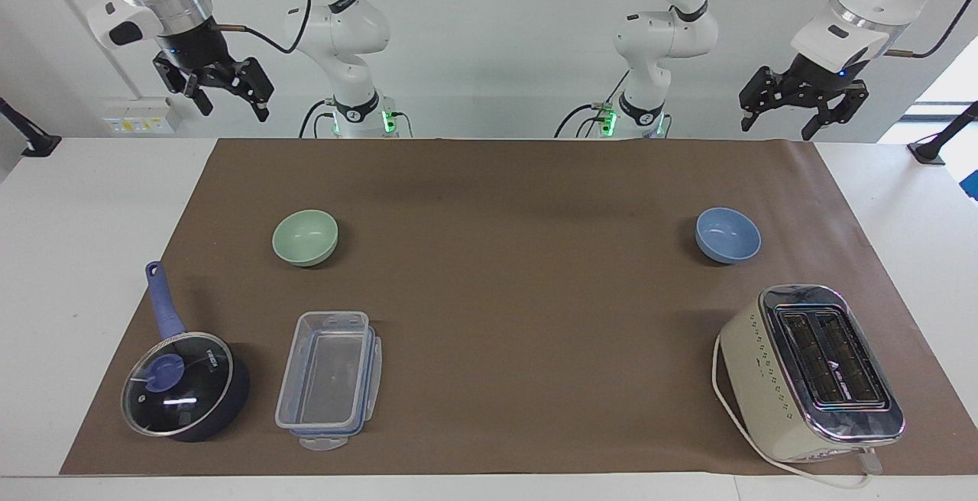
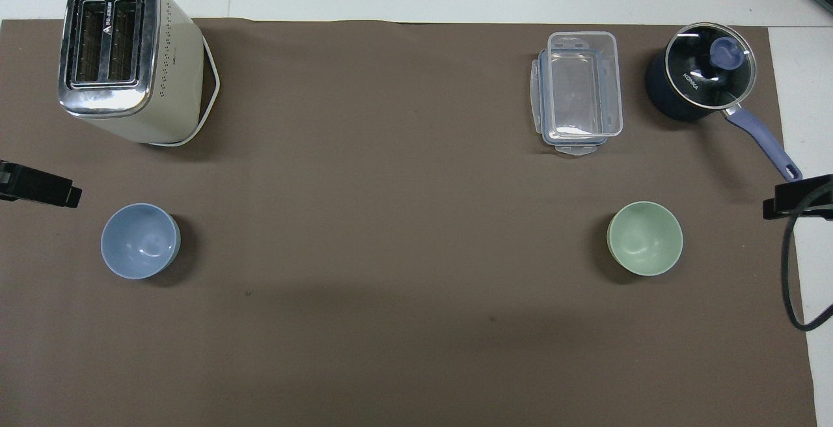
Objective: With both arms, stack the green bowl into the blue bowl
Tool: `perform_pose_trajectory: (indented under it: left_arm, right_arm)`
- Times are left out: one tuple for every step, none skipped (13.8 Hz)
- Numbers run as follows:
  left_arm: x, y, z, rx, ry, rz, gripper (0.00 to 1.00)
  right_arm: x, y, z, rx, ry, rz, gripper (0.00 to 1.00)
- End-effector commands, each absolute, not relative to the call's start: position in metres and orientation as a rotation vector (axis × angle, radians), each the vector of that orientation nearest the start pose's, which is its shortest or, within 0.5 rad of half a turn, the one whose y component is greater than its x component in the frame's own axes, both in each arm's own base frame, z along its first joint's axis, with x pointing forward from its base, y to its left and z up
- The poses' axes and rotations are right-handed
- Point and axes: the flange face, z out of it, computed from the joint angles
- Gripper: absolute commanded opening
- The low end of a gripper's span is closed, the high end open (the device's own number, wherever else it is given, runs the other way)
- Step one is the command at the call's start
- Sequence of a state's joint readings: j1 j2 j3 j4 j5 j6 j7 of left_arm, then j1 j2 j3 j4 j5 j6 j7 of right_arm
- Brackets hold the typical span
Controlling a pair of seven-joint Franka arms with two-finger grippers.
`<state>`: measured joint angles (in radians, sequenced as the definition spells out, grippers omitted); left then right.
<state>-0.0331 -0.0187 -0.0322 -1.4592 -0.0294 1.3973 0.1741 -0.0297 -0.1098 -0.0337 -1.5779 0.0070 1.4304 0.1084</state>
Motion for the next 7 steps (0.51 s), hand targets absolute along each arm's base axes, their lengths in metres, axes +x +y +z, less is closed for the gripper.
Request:
perform_pose_trajectory:
  left_arm:
    - [0.521, -0.0388, 0.6718, -3.131, 0.374, 0.064, 1.0]
    - [0.521, -0.039, 0.6718, -3.133, 0.372, 0.064, 1.0]
    - [0.521, -0.039, 0.6718, -3.133, 0.375, 0.064, 1.0]
    - [0.521, -0.0392, 0.6725, -3.134, 0.371, 0.062, 1.0]
    - [0.5211, -0.0394, 0.6726, -3.136, 0.373, 0.059, 1.0]
    - [0.521, -0.0396, 0.6725, -3.137, 0.372, 0.062, 1.0]
    - [0.521, -0.0396, 0.6725, -3.137, 0.372, 0.062, 1.0]
  right_arm:
    - [0.4985, -0.0353, 0.6677, -3.096, 0.248, 0.065, 1.0]
    - [0.4985, -0.0353, 0.6677, -3.096, 0.251, 0.065, 1.0]
    - [0.4987, -0.0353, 0.6679, -3.096, 0.258, 0.063, 1.0]
    - [0.4985, -0.0345, 0.6677, -3.096, 0.255, 0.065, 1.0]
    - [0.4985, -0.0345, 0.6677, -3.096, 0.255, 0.065, 1.0]
    - [0.4987, -0.0351, 0.6679, -3.094, 0.257, 0.063, 1.0]
    - [0.4987, -0.0351, 0.6679, -3.094, 0.257, 0.063, 1.0]
